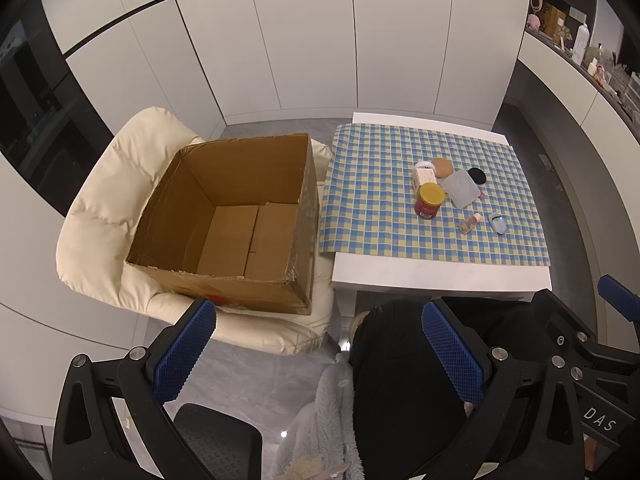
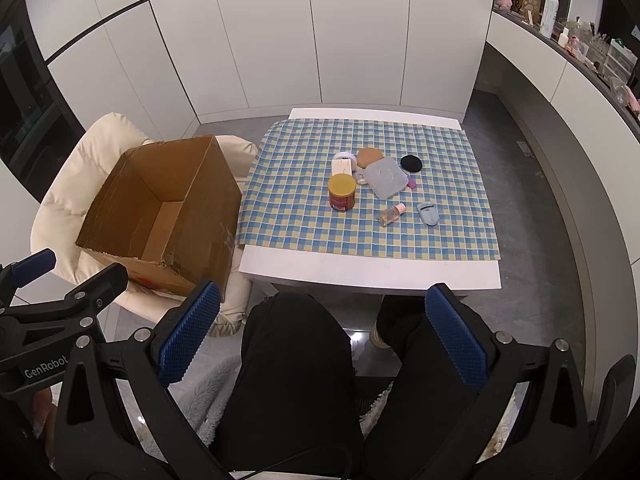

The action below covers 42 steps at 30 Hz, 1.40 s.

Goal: Organize objects

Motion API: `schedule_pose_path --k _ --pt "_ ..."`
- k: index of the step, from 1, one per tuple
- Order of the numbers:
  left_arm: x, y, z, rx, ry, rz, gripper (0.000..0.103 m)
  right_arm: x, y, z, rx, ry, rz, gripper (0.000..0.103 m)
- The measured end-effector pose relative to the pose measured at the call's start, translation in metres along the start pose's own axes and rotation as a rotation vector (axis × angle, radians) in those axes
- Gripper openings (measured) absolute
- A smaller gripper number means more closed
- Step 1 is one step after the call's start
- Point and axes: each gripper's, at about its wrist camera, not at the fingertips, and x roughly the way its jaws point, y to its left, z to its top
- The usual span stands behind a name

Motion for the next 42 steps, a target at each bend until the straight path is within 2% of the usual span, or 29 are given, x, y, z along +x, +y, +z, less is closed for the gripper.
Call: schedule_pose_path --k 42 --pt "-0.0012 0.0013 0.0005 0.001 0.002 0.002 0.103 0.0027 -0.0037 -0.0026 0.003 0.004 0.006 0.103"
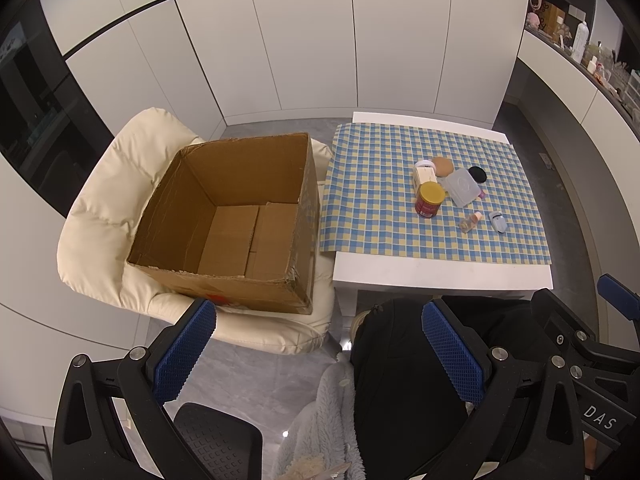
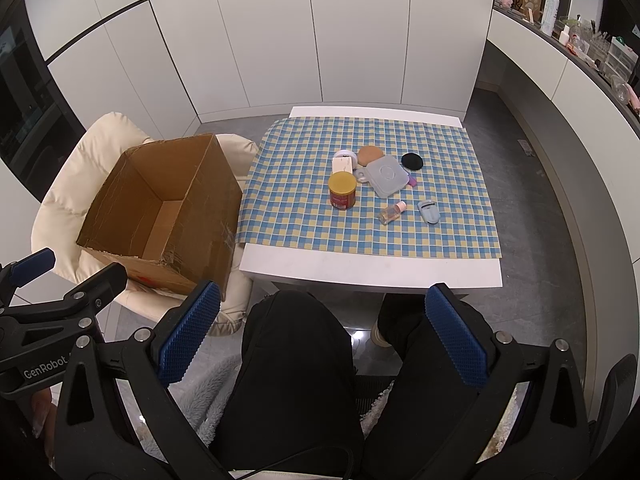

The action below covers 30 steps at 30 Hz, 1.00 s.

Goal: Organize objects

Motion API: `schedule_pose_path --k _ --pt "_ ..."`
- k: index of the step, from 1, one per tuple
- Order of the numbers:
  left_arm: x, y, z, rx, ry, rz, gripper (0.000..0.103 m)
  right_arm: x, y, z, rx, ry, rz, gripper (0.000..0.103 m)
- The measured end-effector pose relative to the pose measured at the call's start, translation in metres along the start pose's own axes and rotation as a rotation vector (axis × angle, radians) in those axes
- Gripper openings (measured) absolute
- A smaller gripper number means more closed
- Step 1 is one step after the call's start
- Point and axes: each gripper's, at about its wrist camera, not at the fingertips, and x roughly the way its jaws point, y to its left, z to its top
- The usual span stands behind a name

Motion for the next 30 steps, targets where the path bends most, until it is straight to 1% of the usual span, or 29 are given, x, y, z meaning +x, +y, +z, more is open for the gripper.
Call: schedule_pose_path --k 30 --pt "0.0004 -0.0026 0.0006 0.006 -0.003 0.006 0.103 0.0008 -0.0013 0.0014 0.0 -0.002 -0.004 0.103"
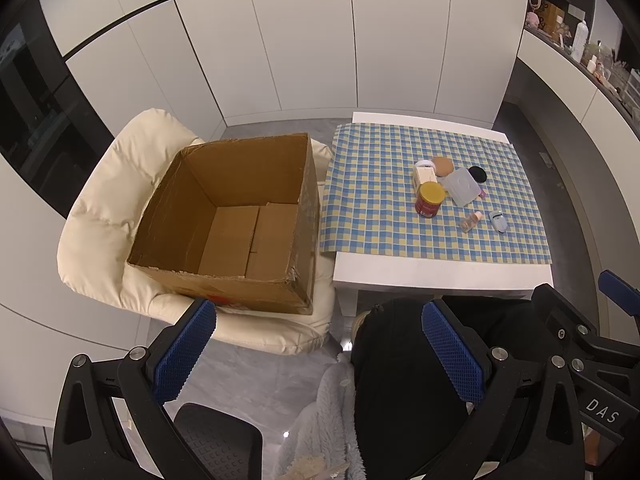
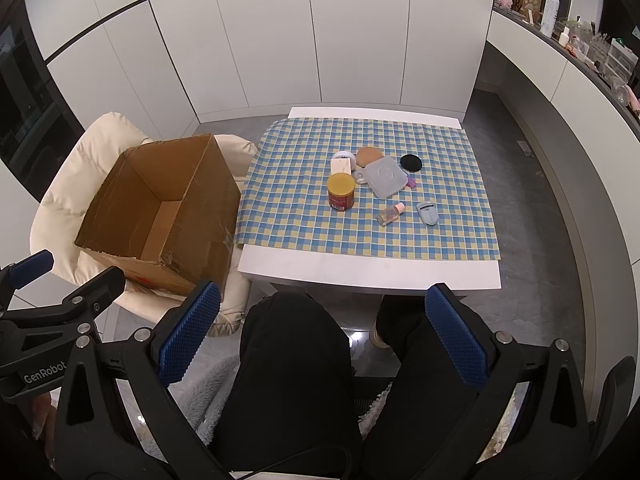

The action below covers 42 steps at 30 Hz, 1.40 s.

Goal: Organize objects

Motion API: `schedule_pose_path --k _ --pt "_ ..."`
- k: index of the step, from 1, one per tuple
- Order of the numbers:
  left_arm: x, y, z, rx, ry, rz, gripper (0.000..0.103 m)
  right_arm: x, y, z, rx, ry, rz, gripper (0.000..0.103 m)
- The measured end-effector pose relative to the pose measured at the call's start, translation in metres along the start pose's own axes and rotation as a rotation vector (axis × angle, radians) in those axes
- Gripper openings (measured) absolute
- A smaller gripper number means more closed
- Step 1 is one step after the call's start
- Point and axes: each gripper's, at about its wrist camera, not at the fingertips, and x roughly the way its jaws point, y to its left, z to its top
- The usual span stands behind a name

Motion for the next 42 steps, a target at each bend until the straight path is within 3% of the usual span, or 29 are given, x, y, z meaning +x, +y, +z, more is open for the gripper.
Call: schedule_pose_path --k 20,42 --pt "-0.004 -0.021 0.0 0.004 -0.007 -0.006 0.103 0.006 -0.021 0.006 0.021 0.008 0.015 0.103" --pt "-0.014 -0.094 0.002 0.039 -0.028 -0.028 0.103 0.008 -0.101 0.012 0.113 -0.013 0.019 0.103"
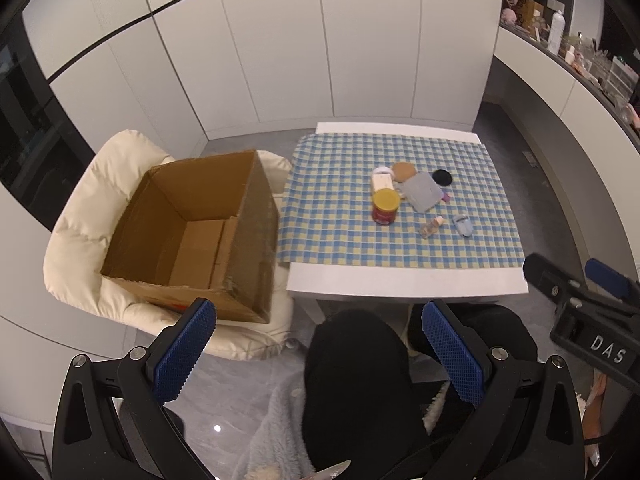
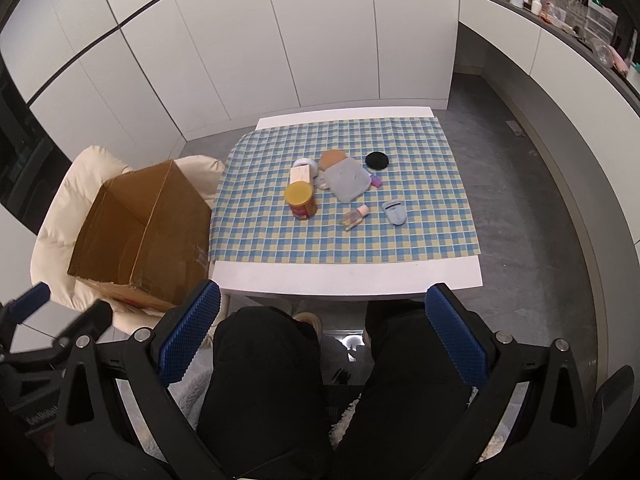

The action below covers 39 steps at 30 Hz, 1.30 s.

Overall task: Organize objects
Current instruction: 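Move the left tool toward the clear pink-capped bottle on the cloth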

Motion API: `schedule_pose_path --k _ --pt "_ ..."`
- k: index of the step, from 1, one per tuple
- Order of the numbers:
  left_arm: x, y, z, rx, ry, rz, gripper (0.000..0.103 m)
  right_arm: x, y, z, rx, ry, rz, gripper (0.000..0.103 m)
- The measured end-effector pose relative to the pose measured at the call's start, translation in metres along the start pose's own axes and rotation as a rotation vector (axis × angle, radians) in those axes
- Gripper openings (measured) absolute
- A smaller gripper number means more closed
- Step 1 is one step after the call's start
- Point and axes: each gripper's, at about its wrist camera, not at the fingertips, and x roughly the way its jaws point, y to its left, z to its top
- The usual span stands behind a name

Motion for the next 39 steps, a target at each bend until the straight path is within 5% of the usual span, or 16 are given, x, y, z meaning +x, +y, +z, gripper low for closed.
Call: schedule_pose_path --k 20,39 --pt "0.027 -0.067 0.029 0.004 0.009 -0.093 0.103 0.024 -0.084 0.013 0.093 0.02 -0.002 0.103" --pt "0.097 -0.095 0.055 0.024 0.047 -0.15 0.102 0.082 -0.105 0.032 0.065 0.03 -0.037 0.103"
